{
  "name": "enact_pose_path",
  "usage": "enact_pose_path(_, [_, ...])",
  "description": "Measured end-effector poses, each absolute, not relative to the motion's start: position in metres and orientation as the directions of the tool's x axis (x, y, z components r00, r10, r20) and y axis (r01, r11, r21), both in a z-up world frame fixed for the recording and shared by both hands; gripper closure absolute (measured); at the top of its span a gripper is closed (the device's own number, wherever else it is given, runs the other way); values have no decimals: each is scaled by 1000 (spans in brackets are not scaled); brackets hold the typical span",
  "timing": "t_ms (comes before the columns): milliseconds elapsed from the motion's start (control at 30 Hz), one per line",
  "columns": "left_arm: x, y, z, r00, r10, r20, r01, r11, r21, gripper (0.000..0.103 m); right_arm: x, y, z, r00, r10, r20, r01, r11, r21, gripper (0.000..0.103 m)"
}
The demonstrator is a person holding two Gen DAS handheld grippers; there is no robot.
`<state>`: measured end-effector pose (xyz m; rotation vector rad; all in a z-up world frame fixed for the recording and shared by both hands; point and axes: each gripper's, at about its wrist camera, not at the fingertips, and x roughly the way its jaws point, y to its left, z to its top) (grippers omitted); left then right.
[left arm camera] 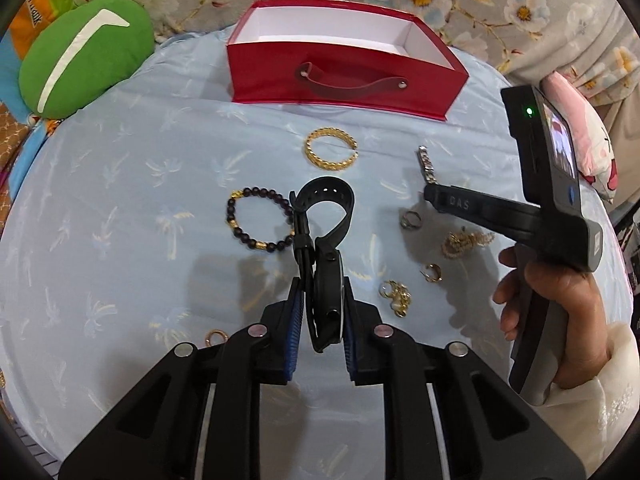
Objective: Organize jewelry
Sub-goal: 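Carry both watches into the red box and open both tools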
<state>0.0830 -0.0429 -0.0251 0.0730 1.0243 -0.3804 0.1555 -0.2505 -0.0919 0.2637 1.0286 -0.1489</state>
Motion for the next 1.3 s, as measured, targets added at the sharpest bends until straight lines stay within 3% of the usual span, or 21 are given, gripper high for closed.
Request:
enact_pose_path(367, [104,-20,-18,479,-252,-841,280,952,-126,86,140,-256,-76,565,28,-825,255,944,207,79])
enact_pose_path(800, [152,-19,37,592,-271,-759,282,952,-120,86,128,-259,32,730,45,-681,171,954,246,79])
enact_pose_path(1067, [217,-46,85,675,-286,-680,313,946,-88,86,177,-275,90,805,64,-589,119,956,267,79])
enact_pose_path(1300, [287,-84,103,711,-292,-639,328,943,-66,86,246,-291,106,820,32,-571,131,961,242,79])
